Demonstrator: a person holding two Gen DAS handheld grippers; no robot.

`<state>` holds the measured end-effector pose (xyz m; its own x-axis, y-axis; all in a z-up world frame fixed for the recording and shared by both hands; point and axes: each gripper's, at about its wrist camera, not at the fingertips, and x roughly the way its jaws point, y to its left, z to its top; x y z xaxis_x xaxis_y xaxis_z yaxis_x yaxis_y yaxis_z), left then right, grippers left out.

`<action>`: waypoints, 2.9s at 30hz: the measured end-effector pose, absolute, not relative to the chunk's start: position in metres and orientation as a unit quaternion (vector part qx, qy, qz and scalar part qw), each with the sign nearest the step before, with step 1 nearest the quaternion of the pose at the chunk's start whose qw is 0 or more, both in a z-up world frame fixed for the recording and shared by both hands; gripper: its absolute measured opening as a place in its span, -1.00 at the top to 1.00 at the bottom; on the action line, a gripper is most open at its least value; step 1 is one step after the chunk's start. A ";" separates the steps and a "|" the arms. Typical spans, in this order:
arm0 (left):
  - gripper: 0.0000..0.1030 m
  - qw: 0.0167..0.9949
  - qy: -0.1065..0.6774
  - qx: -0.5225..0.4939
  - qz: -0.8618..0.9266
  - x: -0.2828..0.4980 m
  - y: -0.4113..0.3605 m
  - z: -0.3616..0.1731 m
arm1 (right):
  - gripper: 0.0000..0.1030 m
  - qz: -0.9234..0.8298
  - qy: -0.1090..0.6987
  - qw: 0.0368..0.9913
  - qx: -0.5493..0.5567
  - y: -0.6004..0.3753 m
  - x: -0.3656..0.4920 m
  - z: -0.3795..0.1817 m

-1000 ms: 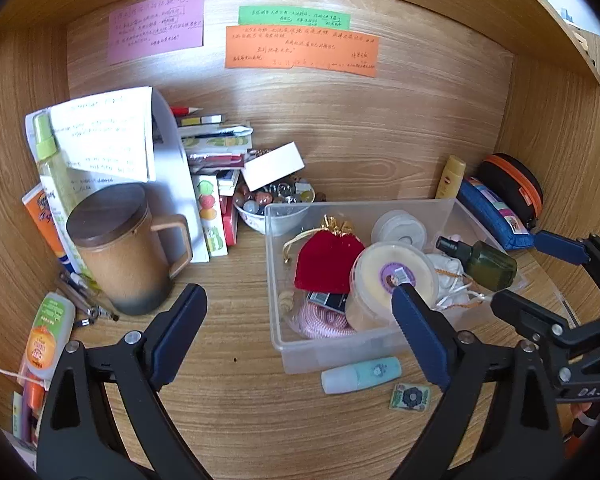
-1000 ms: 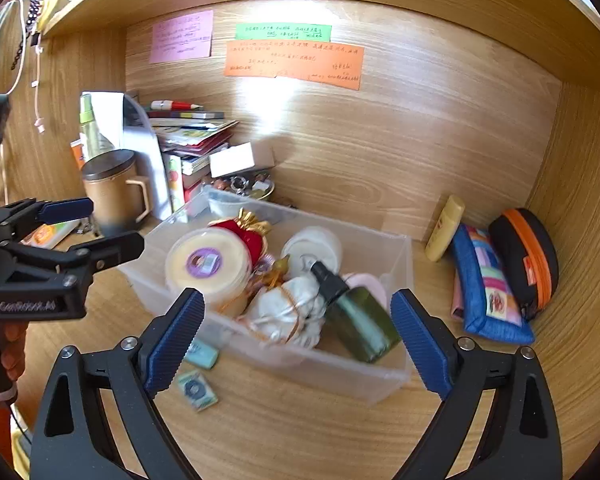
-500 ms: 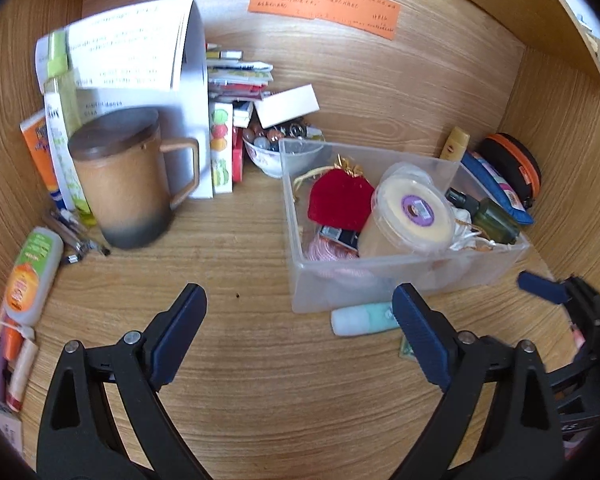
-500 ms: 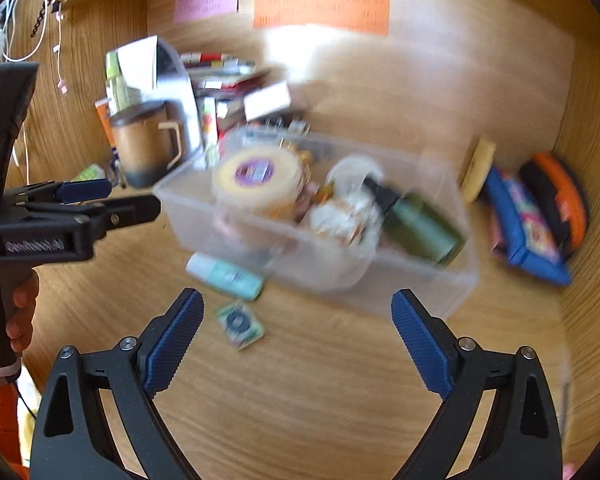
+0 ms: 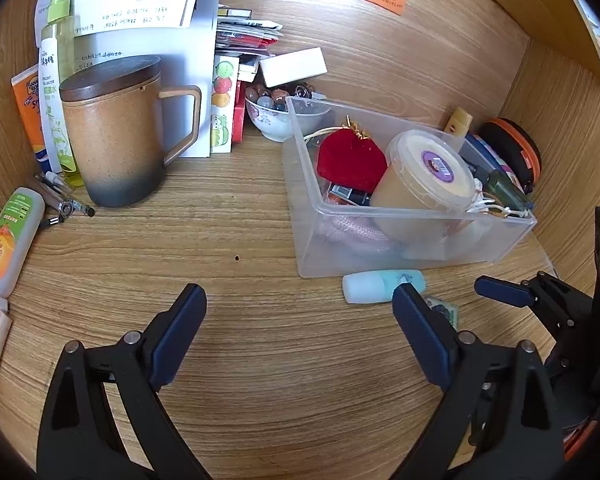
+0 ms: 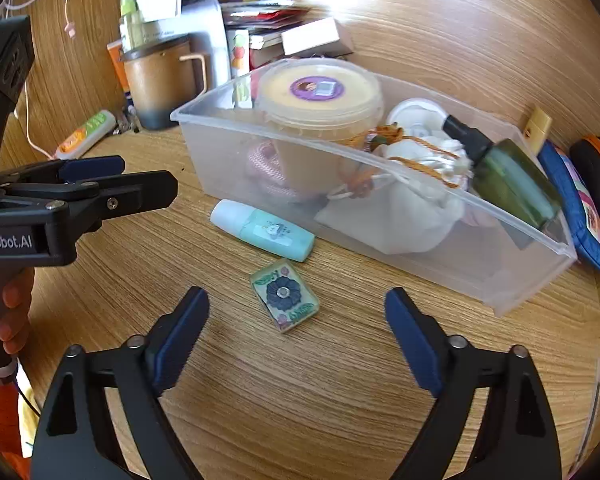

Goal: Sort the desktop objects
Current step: 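Withdraw both tools toward the light blue roll-on bottle and green dotted tile, then grasp the light blue roll-on bottle with the left tool while the right tool grasps the green tile, then lift the blue bottle and green tile and carry both over the bin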

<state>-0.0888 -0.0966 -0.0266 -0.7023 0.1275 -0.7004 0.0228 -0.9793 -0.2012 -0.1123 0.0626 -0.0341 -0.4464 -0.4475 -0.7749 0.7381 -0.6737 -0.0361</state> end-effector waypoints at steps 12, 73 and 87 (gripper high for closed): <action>-0.84 0.024 -0.094 -0.403 0.910 -0.094 -0.092 -0.036 | 0.11 -0.809 0.193 0.372 0.413 0.054 -0.122 -0.036; -0.42 -0.032 -0.035 -0.434 0.900 -0.131 0.001 -0.055 | 0.57 -0.823 0.158 0.378 0.393 0.135 -0.149 -0.037; -0.42 -0.031 -0.032 -0.388 0.921 -0.102 -0.005 -0.025 | 0.57 -0.840 0.125 0.382 0.364 0.145 -0.132 -0.008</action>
